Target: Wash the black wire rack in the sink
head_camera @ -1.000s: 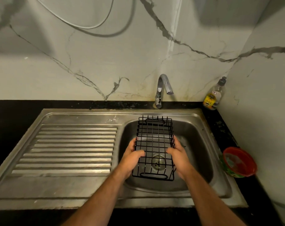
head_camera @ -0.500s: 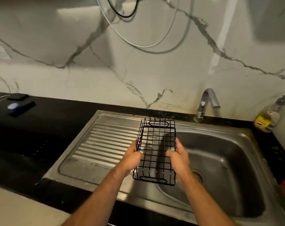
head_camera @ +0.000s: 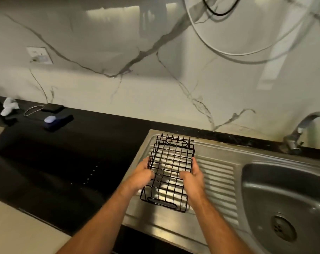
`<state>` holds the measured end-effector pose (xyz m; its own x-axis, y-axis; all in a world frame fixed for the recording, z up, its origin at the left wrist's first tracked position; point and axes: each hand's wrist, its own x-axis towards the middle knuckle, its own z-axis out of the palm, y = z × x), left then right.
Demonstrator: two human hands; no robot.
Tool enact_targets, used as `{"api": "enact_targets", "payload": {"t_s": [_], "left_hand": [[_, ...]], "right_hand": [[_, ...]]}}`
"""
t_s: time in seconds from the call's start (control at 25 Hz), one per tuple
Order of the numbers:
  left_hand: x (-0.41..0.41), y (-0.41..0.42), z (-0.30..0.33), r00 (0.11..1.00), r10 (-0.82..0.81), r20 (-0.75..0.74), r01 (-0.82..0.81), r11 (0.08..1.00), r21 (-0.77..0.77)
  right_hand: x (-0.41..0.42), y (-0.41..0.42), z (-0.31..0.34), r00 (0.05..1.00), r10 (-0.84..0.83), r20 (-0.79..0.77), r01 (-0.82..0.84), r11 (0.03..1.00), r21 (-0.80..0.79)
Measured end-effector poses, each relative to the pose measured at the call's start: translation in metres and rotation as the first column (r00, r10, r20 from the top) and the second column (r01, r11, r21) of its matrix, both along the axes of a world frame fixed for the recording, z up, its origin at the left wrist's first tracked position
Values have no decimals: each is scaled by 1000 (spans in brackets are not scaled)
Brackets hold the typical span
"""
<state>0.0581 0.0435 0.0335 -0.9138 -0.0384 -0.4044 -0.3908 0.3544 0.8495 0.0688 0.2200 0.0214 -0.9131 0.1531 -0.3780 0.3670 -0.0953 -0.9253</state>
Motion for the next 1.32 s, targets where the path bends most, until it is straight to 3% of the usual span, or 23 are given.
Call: {"api": "enact_targets", "payload": {"t_s": [0.24,0.52,0.88,0.96,1.04,1.12,1.2,1.24,1.32], "left_hand": [[-31,-63,-11,1000,-29,12,29,998,55],[-50,-83,-32,997,-69,46,64,994,92],[-54,-80,-42,994,-99,51,93,989,118],[-52,-80,-42,991,-129,29,128,991,49],[-49,-80,-40,984,-173,-51,165,978,-131],[-45,-79,-39,965,-225,-131,181,942,-283],[-41,-80,-39,940,-298,-168,222,905,-363],[-40,-81,-39,929,-326,-173,244,895,-374],[-40,-84,-40,919,-356,-166,276,886,-372]], "right_hand": [[-26,-64,-15,998,-31,47,30,1000,7],[-49,-82,-38,994,-69,90,66,997,35],[-51,-74,-51,999,-32,-19,33,997,68],[-50,-75,-54,998,-14,-57,19,996,91],[-43,-73,-53,991,40,-127,-12,978,209],[-37,-66,-51,960,195,-201,-85,886,455],[-38,-60,-47,912,393,-119,-194,667,720],[-38,-59,-45,892,446,-68,-222,565,795],[-40,-60,-40,877,480,-24,-239,479,845]]}}
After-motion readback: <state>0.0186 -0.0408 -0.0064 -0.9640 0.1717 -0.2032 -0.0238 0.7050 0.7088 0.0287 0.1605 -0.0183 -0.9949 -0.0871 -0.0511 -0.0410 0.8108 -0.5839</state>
